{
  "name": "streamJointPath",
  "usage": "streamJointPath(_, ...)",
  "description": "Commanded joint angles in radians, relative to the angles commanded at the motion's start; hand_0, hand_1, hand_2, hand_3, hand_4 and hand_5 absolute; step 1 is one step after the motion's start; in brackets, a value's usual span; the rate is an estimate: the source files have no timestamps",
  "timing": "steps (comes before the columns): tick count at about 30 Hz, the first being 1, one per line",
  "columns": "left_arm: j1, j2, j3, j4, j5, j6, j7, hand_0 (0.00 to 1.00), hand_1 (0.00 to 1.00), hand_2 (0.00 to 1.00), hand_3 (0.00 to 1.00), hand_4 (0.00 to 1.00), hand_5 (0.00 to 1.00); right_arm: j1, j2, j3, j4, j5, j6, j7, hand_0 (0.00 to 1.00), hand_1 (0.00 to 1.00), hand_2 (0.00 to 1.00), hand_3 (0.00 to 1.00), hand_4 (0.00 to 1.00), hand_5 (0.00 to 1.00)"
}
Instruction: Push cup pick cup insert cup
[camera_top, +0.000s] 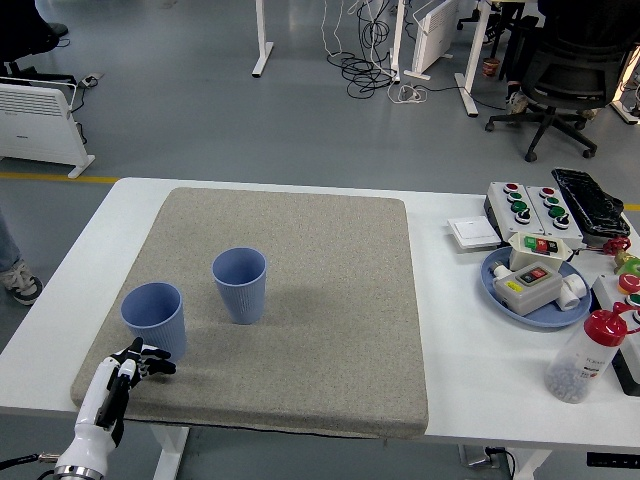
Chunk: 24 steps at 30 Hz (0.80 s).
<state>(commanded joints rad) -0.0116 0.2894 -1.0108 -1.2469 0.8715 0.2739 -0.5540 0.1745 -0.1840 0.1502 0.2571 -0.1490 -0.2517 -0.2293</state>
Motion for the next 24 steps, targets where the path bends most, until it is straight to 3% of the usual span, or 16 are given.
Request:
streamJointPath(10, -0.055, -0.022, 0.007, 0.063, 0.039, 0.005, 0.017, 0.568, 0.469, 0.448, 0.433, 0.523, 0.998, -0.008, 0.003, 0.013, 0.0, -0.023, 0.001, -0.007, 0.689, 0.617, 0.63, 0.544, 0.091, 0.482)
streamJointPath(24, -0.149, -0.048, 0.017, 0.156, 0.016, -0.002, 0.008, 0.572, 0.472, 0.452, 0.437, 0.53, 0.998, 0.0, 0.004, 0.003, 0.0, -0.005, 0.001, -0.003, 0.69, 0.617, 0.629, 0.543, 0.09, 0.48)
